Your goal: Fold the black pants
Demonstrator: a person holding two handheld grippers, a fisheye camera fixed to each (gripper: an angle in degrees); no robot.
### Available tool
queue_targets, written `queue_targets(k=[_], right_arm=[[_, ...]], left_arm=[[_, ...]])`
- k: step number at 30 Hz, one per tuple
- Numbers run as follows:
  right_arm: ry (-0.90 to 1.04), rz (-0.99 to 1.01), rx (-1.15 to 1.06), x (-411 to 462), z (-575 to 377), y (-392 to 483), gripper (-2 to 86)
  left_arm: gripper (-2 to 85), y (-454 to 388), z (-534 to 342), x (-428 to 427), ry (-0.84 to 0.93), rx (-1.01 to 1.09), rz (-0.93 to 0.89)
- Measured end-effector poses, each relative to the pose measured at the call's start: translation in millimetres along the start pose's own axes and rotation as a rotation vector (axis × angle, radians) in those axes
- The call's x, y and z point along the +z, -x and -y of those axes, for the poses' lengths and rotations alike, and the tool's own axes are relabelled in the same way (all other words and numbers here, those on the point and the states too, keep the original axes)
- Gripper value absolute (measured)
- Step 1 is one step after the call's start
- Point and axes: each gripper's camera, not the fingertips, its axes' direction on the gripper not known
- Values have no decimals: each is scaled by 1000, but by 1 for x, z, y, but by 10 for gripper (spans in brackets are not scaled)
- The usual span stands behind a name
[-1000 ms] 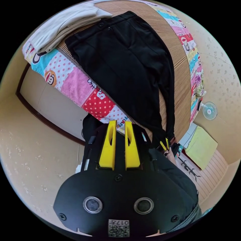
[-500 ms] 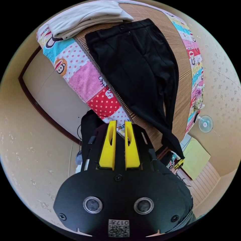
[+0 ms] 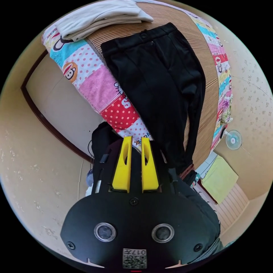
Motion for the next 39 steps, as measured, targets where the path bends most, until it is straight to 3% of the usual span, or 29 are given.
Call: queue_targets(k=[3, 6, 11, 14, 15, 19, 23, 28, 33, 37, 39], right_arm=[[-178, -41, 58, -10, -15, 19, 3], [-246, 14, -173, -9, -10, 75, 2], [51, -153, -498, 64, 39, 160, 3], [232, -486, -464, 121, 53, 156, 3], [264, -516, -468, 129, 53, 153, 3], [273, -511, -273, 129, 55, 138, 3], [192, -315, -546, 100, 45, 188, 9], [32, -224, -628, 60, 89, 230, 37], [-27, -326, -571, 65, 143, 252, 127], [93, -387, -540, 88, 159, 256, 60], [70, -345, -632, 77, 143, 270, 46]], left_arm=[[62, 2, -7, 2, -16, -13, -15], [62, -1, -15, 6, -15, -4, 6], [62, -2, -25, 5, -44, -24, -11], [62, 0, -33, -1, -71, -52, -29], [62, 1, -35, -1, -74, -57, -30], [62, 1, -49, 0, -73, -82, -21], [62, 4, -68, -10, -103, -129, -18], [62, 3, -82, -23, -144, -153, -22], [62, -7, -91, -23, -126, -139, 7], [62, -15, -98, -32, -138, -131, 33], [62, -16, -102, -35, -148, -136, 23]])
